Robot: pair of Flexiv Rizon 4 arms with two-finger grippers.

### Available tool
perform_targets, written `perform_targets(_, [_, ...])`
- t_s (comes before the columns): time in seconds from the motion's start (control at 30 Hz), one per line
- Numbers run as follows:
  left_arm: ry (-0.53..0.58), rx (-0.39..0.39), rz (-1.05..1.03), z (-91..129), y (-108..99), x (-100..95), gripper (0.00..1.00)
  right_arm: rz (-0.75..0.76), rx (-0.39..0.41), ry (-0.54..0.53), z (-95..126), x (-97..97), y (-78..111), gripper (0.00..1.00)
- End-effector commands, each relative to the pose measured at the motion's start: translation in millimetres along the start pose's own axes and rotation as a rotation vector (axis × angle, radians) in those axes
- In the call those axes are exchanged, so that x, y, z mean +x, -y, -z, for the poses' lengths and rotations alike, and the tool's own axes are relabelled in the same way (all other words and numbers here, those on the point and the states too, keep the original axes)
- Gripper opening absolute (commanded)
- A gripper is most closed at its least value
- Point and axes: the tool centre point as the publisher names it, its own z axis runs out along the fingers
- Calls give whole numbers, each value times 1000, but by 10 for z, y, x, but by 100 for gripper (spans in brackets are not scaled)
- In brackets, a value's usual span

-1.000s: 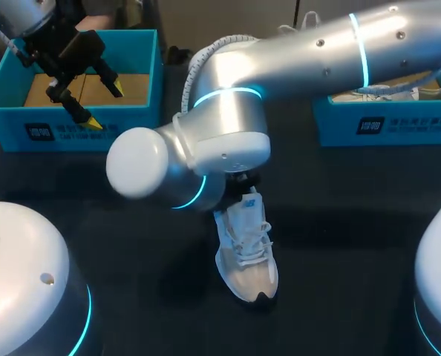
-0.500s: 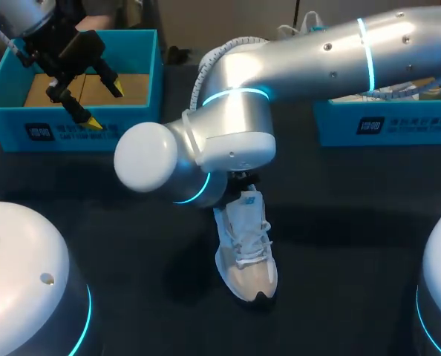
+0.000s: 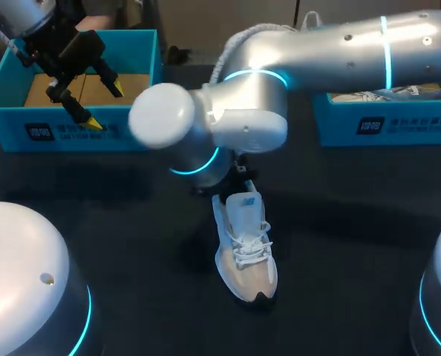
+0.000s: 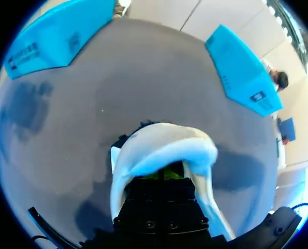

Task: Take the shoe out of the shoebox, open the shoe tongue, remove and reinsert the insole, then place the shoe into the shoebox

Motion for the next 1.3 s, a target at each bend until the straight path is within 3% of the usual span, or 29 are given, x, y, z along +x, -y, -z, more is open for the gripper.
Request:
perform_targets(0.03, [0,-3,0,4,2,9,100,-175,32,-92,-201,-23,12,0])
perform_targets(0.33, [0,-3,0,4,2,9,100,-164,8,-53,220,-71,-15,0])
perform_targets(0.8, [0,-3,0,4,2,9,100,-113,71,-143,-38,55,62,0])
perform_targets(1.1, [0,-3,0,4,2,9,100,-29,51,-153,316,58,47,0])
perform_targets(1.3, [0,-3,0,4,2,9,100,72,90,-148,381,36,109,0])
